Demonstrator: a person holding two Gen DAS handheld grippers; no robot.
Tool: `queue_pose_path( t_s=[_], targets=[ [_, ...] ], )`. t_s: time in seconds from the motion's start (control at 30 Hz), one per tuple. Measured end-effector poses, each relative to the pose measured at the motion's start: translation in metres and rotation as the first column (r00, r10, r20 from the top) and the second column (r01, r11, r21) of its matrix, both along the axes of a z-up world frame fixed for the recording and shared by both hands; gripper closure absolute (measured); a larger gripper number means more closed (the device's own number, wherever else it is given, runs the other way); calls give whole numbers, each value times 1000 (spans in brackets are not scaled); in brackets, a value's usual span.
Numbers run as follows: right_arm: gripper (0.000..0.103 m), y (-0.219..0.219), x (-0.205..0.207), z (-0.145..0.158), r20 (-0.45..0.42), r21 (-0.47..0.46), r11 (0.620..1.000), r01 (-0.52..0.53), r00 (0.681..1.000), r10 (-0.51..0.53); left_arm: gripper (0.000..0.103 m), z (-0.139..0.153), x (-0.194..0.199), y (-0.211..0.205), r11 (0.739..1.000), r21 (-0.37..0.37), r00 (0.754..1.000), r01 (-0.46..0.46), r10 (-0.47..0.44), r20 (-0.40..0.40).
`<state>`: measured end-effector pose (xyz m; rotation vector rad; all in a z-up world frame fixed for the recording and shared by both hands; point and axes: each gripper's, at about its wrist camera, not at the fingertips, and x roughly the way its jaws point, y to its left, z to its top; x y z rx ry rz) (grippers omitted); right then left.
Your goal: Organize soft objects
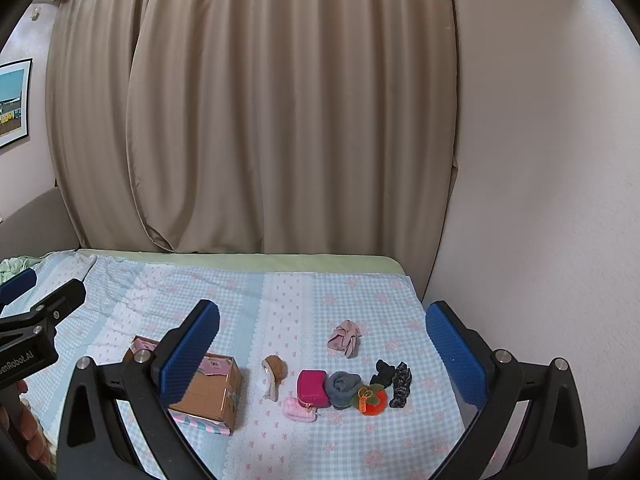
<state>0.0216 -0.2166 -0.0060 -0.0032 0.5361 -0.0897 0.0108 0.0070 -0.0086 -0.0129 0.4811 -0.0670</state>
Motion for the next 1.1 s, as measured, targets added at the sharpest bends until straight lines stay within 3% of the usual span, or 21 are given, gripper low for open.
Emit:
queue_pose_path(
  t_s=[1.1],
  targets=[
    [0, 3, -1, -2, 24, -1, 1000, -2, 1000, 2, 1, 5, -2, 3, 1000, -8, 1000, 6, -6, 1]
  ],
)
